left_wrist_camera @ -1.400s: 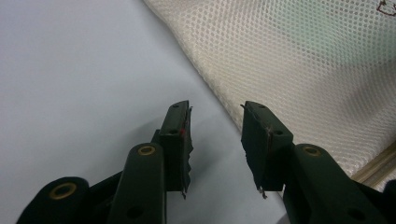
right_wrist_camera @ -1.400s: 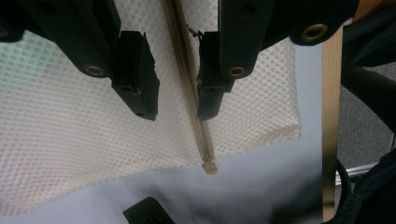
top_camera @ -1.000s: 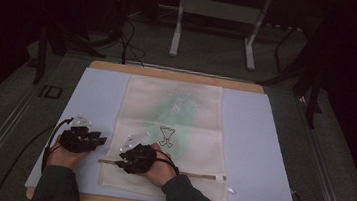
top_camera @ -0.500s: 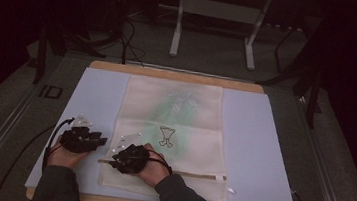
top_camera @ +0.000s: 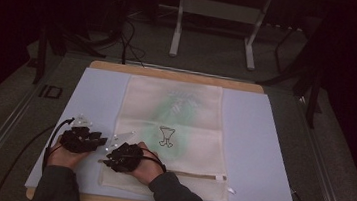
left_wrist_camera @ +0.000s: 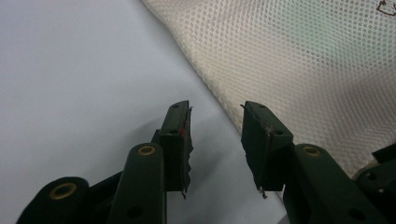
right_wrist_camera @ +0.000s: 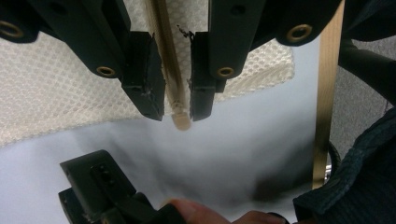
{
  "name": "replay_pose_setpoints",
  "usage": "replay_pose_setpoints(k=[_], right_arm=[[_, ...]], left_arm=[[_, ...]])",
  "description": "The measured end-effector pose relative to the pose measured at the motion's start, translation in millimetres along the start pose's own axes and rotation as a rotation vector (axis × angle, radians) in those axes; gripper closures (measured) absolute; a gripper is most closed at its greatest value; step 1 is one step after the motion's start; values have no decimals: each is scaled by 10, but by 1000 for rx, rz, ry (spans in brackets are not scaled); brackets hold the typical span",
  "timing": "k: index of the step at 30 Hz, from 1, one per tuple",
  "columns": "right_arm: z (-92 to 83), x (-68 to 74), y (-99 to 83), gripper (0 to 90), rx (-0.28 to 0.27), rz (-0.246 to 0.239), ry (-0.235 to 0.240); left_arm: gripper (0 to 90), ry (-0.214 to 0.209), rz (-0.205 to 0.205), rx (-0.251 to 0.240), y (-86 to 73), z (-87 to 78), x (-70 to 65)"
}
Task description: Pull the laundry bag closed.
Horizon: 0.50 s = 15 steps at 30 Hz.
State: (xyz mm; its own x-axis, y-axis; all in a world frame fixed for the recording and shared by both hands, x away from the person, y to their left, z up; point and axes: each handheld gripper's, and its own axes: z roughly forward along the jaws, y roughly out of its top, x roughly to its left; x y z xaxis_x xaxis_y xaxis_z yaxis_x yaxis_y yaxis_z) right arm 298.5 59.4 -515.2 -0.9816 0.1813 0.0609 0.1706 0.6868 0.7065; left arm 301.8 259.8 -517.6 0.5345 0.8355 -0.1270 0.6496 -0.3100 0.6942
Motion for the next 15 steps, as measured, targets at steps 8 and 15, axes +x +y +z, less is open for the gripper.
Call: replay_pose_setpoints(k=[8,15], right_arm=[[48,-20,38,753,4,5,-1],[112,-15,70,753,8,8,6]], left_arm=[[619,-1,0,3,2,6,-3],[618,-3,-1,1,0,4,1]])
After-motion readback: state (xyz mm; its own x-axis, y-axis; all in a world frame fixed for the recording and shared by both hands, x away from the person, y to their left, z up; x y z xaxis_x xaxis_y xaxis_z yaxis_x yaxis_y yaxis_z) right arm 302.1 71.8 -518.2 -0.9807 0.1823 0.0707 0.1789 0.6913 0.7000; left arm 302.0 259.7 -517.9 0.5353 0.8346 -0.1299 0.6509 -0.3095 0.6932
